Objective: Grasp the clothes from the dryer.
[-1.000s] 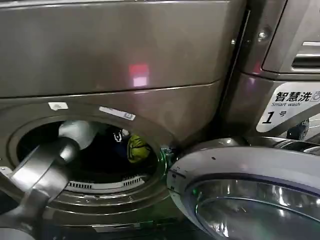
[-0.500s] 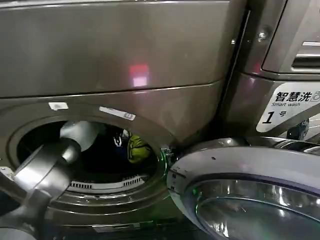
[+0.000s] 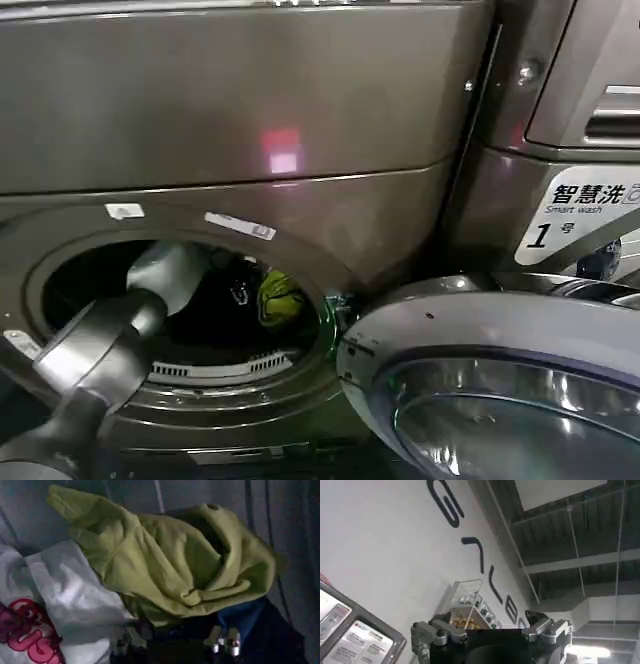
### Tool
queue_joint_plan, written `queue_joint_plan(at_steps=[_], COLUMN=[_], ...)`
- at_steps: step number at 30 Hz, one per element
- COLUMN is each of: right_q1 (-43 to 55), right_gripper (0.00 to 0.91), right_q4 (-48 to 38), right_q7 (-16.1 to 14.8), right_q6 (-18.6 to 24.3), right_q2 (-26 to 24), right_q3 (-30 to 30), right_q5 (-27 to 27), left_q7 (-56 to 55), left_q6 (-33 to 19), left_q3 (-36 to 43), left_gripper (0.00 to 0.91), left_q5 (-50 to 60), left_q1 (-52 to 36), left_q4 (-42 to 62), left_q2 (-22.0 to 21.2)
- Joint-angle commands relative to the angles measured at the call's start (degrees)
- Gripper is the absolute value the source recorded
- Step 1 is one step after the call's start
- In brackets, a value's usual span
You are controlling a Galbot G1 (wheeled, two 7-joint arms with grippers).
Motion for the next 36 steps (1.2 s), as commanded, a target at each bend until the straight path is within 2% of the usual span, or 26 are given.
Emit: queue_joint_plan(at_steps=[1,9,13,17,19,23,30,36], right_q1=[0.03,0.14,0.06,0.18,0.24,0.86,1.59,1.96], right_gripper=[0.907,0.907,0.907,0.907,0.907,0.907,0.907,0.907], right_q4=[-0.04,-0.11,-0.21,-0.24,-0.24,-0.06,-0.58,-0.58], right_q7=[0.04,0.1,0.12,0.17,0.19,0.18,0.09,0.03], right_q6=[0.01,0.01,0.07,0.14,0.2,0.35,0.55,0.65], right_q2=[-0.02,0.08,0.1,0.08,0.19,0.1,-0.2,-0.24], right_q3=[0.0,-0.07,-0.02,-0.12,-0.29,-1.36,-2.15,-3.04], right_q5=[-0.09,-0.11,-0.1,-0.1,-0.12,-0.78,-1.2,-1.5], left_q7=[0.36,0.28,-2.42,-11.89,-16.93,-28.02,-54.95,-61.85], left_q6=[-0.48,-1.14,0.78,2.14,6.38,4.47,7.84,8.39], left_q3=[-0.06,0.01,-2.96,-9.33,-11.39,-12.44,-20.07,-24.56], left_gripper=[0.0,0.0,0.0,0.0,0.0,0.0,0.0,0.0], left_q5=[0.74,0.26,-5.88,-13.41,-16.71,-20.72,-25.6,-26.22], left_q1=[0.97,0.41,0.98,3.36,6.23,10.1,19.04,24.19], left_q4=[0.03,-0.52,-2.38,-6.37,-11.39,-18.52,-34.54,-43.6], left_q2=[0.03,0.14,0.46,1.24,2.99,5.04,5.06,5.54])
